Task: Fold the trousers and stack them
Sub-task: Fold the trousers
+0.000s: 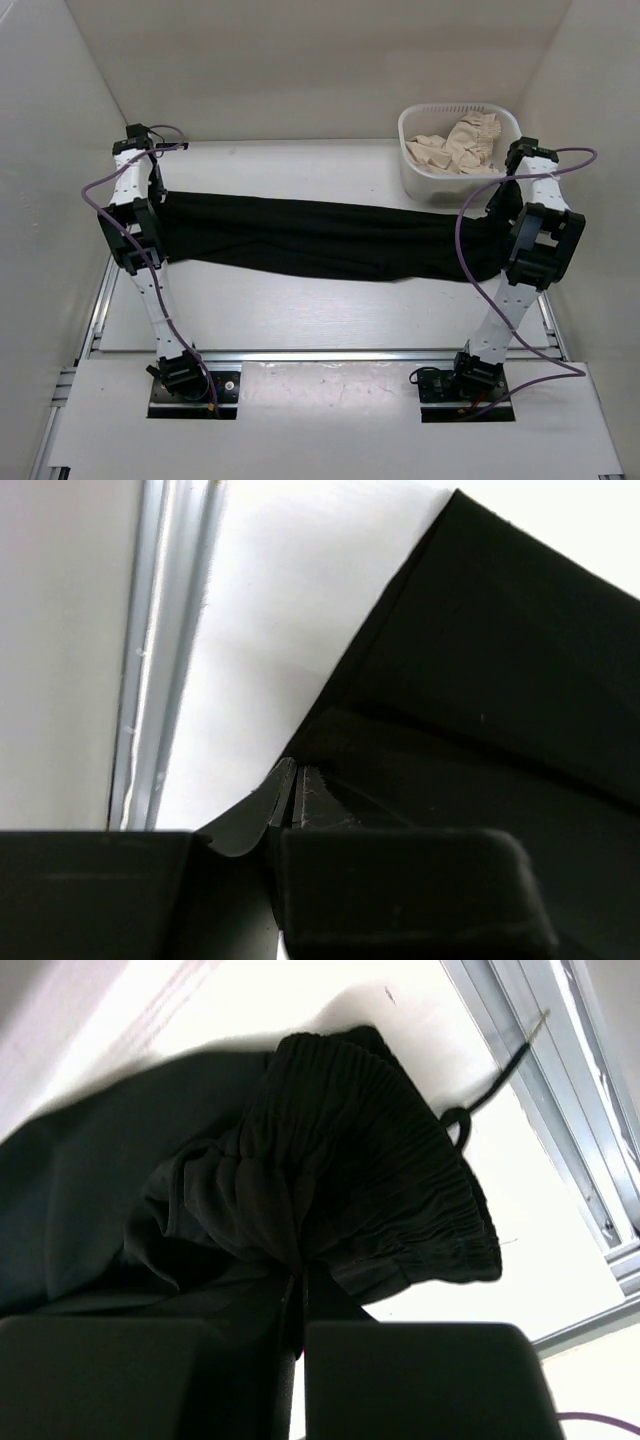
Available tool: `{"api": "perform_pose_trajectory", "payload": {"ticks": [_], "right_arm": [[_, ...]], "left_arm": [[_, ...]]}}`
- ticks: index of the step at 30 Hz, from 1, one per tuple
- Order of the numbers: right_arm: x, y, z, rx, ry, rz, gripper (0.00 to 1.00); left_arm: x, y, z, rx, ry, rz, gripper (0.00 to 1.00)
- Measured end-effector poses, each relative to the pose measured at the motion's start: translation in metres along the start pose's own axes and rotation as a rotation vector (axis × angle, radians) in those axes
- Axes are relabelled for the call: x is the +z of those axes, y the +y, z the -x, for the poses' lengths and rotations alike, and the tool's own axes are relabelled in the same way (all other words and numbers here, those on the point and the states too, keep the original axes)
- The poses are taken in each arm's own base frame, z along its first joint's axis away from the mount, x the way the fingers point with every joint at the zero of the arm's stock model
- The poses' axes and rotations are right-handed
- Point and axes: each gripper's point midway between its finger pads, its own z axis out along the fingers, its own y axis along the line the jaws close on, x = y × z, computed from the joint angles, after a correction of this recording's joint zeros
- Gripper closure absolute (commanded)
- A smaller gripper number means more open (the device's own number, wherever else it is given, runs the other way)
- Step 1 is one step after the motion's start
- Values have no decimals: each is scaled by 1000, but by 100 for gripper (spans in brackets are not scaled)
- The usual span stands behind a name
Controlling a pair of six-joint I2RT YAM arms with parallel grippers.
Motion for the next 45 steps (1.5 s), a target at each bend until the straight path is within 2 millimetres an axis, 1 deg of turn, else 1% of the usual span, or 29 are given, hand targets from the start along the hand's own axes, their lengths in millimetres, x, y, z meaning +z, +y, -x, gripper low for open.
{"api": "perform_pose_trajectory", "payload": {"ticks": [1, 3, 5, 6, 7, 8, 9, 10, 11, 13, 14, 15, 18, 19, 20, 22, 26, 27, 29, 31, 34, 36, 39, 40, 41, 42, 43, 45], "right_arm": [[4, 1, 2, -2, 5, -2, 97], [7, 3, 6, -2, 3, -6, 97], [7, 3, 10, -2, -3, -9, 91], [6, 3, 12, -1, -8, -10, 84], [5, 3, 14, 2, -16, -11, 62], [4, 2, 16, 2, -21, -15, 50], [4, 1, 17, 2, -26, -19, 41], [4, 1, 18, 0, -30, -21, 34], [3, 0, 19, -3, -32, -22, 32], [3, -1, 20, -7, -33, -24, 28], [3, -2, 20, -13, -33, -24, 26], [3, -2, 20, -15, -34, -25, 18], [0, -6, 18, -14, -40, -34, 16], [-4, -9, 13, -14, -37, -40, 9], [-9, -13, 8, -8, -39, -46, 5], [-24, -23, -8, 4, -41, -59, 1], [-59, -42, -34, 35, -82, -58, 1], [-66, -46, -39, 52, -92, -54, 1], [-72, -55, -47, 90, -102, -45, 1], [-71, -62, -50, 140, -93, -23, 1], [-62, -63, -45, 197, -79, 25, 1], [-59, -57, -36, 206, -71, 61, 1], [-56, -43, -13, 203, -85, 106, 1], [-54, -40, -10, 201, -90, 117, 1], [-51, -38, -13, 199, -86, 124, 1], [-46, -38, -20, 200, -80, 136, 1], [-40, -40, -33, 204, -57, 138, 1], [-23, -48, -70, 224, 27, 126, 1]], "left_arm": [[7, -3, -1, 6, 9, 2, 85], [18, -8, -2, 14, 18, 7, 85], [24, -11, -1, 19, 14, 14, 85], [26, -11, 0, 18, 12, 18, 85], [27, -12, 1, 18, 7, 21, 85], [28, -13, 3, 17, 0, 22, 82], [28, -13, 6, 16, -9, 25, 63], [27, -12, 9, 14, -21, 30, 50], [26, -11, 13, 15, -34, 36, 32], [24, -9, 20, 8, -60, 48, 5], [24, -8, 24, 5, -71, 52, 1], [23, -7, 26, -1, -82, 57, 0], [23, -5, 27, -8, -92, 67, 0], [24, -5, 23, -7, -86, 70, 0], [23, -4, 14, -2, -68, 73, 0], [19, -2, -7, 11, -25, 72, 0], [6, 5, -46, 28, 47, 70, 0], [3, 6, -57, 35, 70, 70, 0], [1, 7, -73, 41, 102, 64, 0], [2, 6, -85, 49, 129, 55, 0], [5, 4, -96, 55, 159, 45, 0], [6, 3, -97, 55, 161, 40, 0], [6, 2, -97, 55, 162, 36, 0], [7, 2, -98, 56, 163, 35, 0], [7, 2, -100, 57, 169, 34, 0], [9, 1, -103, 59, 175, 32, 0], [10, 0, -107, 62, 186, 29, 0], [14, -3, -119, 70, 217, 20, 0]]}}
